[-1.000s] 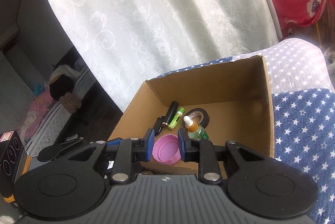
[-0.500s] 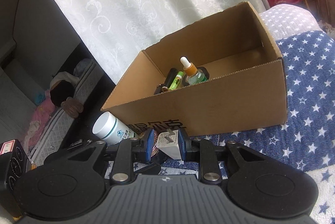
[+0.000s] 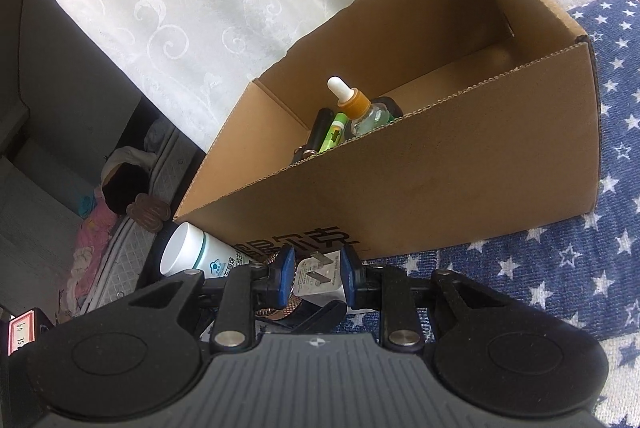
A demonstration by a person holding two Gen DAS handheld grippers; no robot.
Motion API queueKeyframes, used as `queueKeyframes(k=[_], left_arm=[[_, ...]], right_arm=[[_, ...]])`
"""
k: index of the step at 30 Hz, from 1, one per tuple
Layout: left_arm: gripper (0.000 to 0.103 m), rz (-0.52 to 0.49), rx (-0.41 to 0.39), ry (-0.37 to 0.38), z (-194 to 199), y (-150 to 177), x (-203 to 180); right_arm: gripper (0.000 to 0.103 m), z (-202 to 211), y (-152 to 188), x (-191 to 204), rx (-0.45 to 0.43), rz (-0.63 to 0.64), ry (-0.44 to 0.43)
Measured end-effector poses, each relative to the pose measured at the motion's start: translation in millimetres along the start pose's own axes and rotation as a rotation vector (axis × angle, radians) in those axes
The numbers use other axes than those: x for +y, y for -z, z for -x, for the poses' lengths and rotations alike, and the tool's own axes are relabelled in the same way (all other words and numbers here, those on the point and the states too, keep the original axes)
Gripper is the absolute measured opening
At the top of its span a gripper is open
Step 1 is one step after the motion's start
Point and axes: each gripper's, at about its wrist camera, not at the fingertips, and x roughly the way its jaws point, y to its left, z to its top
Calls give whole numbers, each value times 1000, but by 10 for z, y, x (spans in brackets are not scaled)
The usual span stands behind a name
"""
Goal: Organize rigid objects
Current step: 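Grasp the white plug charger with the right gripper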
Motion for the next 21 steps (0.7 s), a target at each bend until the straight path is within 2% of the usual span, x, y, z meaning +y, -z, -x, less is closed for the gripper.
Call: queueKeyframes(k=[13,17,21], left_arm=[[46,-20,-49,31,58,-7,-66],[46,-27,-28,0,22,6,-65],[47,-10,-13,2,-12,-30,-33]], right_arm=[[27,-40,14,-46,14,0,29],[27,-83,38,-28,35,7,28],[31,-151,50,44,32,41,56]])
